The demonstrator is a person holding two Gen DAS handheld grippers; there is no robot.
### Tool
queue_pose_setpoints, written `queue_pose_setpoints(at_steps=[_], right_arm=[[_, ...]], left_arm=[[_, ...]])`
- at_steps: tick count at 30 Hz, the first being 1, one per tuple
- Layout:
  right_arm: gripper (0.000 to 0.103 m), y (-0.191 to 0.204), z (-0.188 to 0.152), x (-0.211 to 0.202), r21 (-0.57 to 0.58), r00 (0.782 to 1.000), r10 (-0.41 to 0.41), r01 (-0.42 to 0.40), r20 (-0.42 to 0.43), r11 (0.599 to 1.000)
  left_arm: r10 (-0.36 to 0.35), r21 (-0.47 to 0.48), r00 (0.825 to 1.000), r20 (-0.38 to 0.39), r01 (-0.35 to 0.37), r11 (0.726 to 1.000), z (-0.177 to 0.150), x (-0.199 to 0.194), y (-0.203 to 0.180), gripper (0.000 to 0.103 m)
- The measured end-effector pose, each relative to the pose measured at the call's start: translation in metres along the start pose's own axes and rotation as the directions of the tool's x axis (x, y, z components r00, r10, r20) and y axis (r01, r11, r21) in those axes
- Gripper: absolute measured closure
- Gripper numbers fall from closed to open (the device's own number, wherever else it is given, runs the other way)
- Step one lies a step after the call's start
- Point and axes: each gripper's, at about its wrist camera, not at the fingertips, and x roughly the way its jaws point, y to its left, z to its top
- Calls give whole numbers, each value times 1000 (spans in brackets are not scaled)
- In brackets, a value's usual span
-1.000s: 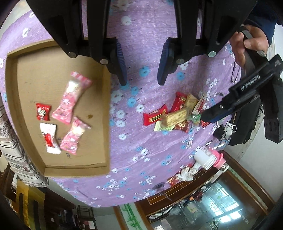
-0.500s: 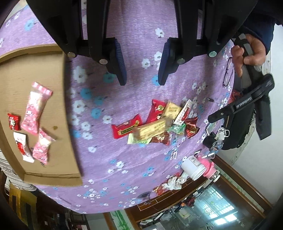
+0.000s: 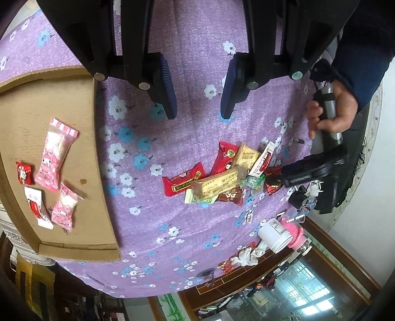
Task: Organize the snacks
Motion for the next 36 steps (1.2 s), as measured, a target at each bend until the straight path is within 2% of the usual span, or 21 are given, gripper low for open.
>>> queue_pose_setpoints(at_steps=[4, 6, 10, 13, 15, 19, 23, 26, 27, 28, 29, 31, 33, 36], right_arm=[[63, 13, 9, 5, -23, 999, 39, -40, -12, 999], [63, 25, 17, 10, -48, 998, 64, -65, -22, 997], [62, 52, 33, 27, -85, 992, 110, -115, -58, 990], [60, 78, 43, 48, -131, 989, 113, -125, -94, 983], [54, 94, 48, 65, -150, 986, 113, -131, -120, 980], [51, 117, 56, 103, -172, 986, 67, -93, -155, 981], [51, 128, 60, 136, -201, 982, -32, -6, -184, 980], [51, 136, 66, 148, -244, 986, -83, 46, -145, 969], [52, 141, 67, 152, -285, 985, -114, 72, -133, 956], [58, 146, 67, 155, -324, 984, -140, 97, -114, 941], [75, 147, 67, 158, -340, 983, -146, 102, -108, 935], [78, 146, 67, 158, -348, 985, -137, 93, -105, 933], [86, 143, 66, 151, -352, 988, -117, 74, -100, 933], [88, 140, 60, 141, -348, 991, -75, 32, -113, 937]], left_arm=[[9, 21, 1000, 29, -9, 1000, -3, -4, 3, 70], [-18, 12, 999, 32, 17, 1000, -7, -10, 9, 70], [-36, 18, 997, 71, 35, 999, -21, -38, 21, 70], [-43, 12, 994, 102, 42, 999, -31, -60, 30, 70], [-45, 8, 991, 123, 45, 999, -39, -76, 36, 70], [-28, -4, 988, 152, 29, 1000, -54, -99, 50, 70], [-1, -9, 986, 168, 2, 1000, -68, -112, 61, 70], [8, -29, 985, 172, -3, 1000, -75, -118, 69, 70], [8, -34, 985, 170, -2, 999, -77, -119, 71, 70], [9, -35, 986, 169, -3, 999, -79, -120, 71, 70], [11, -32, 985, 170, -6, 999, -80, -120, 71, 70], [17, -17, 984, 175, -14, 1000, -83, -123, 68, 70], [16, -2, 984, 178, -16, 1000, -85, -123, 65, 70], [-2, 9, 986, 169, 1, 1000, -85, -121, 59, 70]])
